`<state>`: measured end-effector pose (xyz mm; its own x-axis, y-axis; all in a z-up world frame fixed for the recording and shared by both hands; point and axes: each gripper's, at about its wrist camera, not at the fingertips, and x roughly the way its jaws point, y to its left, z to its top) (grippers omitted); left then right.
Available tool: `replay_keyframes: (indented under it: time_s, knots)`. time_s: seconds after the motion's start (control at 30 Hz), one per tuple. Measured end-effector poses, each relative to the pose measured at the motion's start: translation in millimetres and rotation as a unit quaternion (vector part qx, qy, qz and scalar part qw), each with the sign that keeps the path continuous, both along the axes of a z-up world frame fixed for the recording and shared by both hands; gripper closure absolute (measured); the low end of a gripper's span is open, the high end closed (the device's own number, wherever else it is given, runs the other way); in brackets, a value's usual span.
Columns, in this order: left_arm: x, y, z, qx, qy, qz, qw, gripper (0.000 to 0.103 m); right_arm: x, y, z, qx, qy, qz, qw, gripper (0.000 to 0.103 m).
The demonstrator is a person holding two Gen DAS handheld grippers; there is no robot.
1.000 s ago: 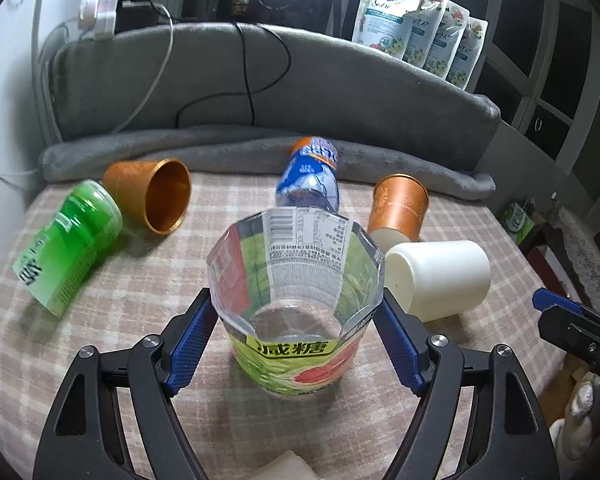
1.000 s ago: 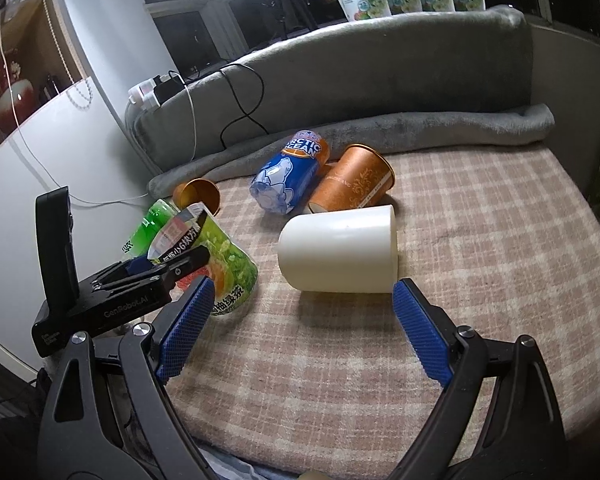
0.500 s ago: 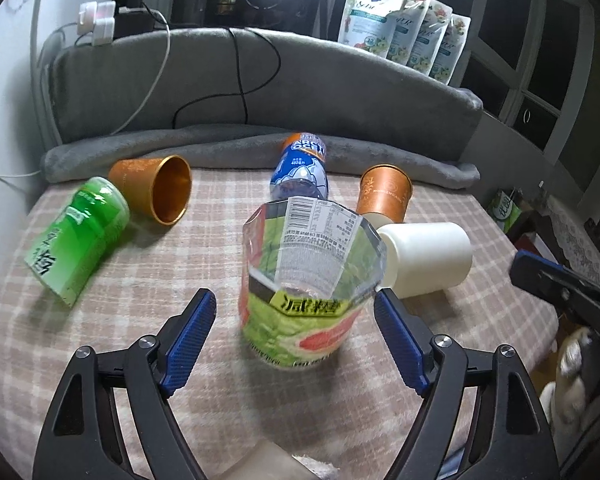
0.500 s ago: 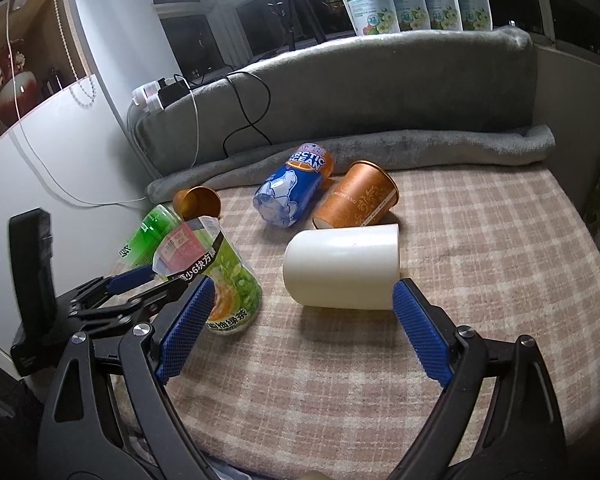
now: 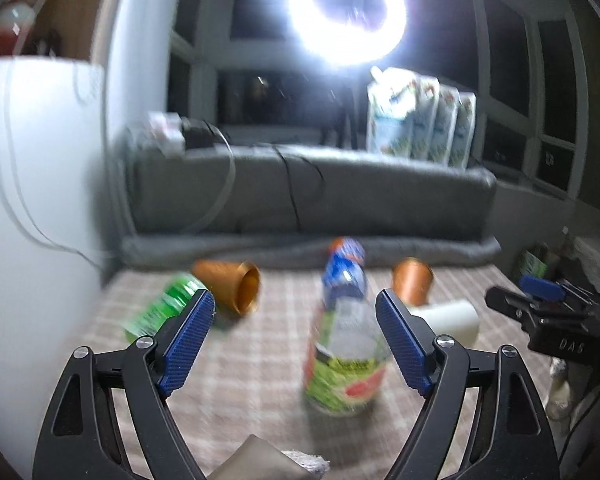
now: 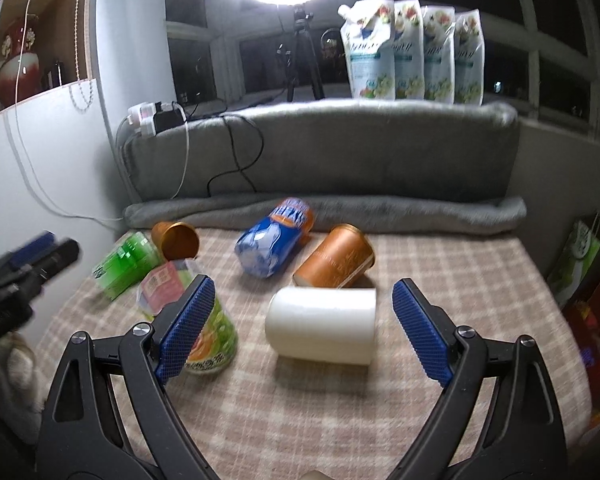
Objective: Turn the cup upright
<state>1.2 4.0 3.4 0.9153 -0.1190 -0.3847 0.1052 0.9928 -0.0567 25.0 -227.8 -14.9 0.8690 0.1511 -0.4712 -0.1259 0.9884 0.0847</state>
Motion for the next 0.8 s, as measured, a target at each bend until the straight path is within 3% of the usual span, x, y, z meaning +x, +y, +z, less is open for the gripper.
replay_keyframes:
  time_s: [0.1,0.3,0.8]
  knots:
    - [-5,3,9,0.004,-0.035,0.025,0.9991,0.020,-3,2,6,-0.017,-0.030,-0.022,0.999,0.000]
    - [-5,8,17,-0.002,-0.049,0.046,0.9978,0.018,-9,5,14,-0.058,-0.074,-0.059,0.994,0.000]
    - [-10,4,17,0.009,-0.049,0.044,0.9978,0.018,-12,2,19,-0.041,-0.081,-0.063,0.994,0.000]
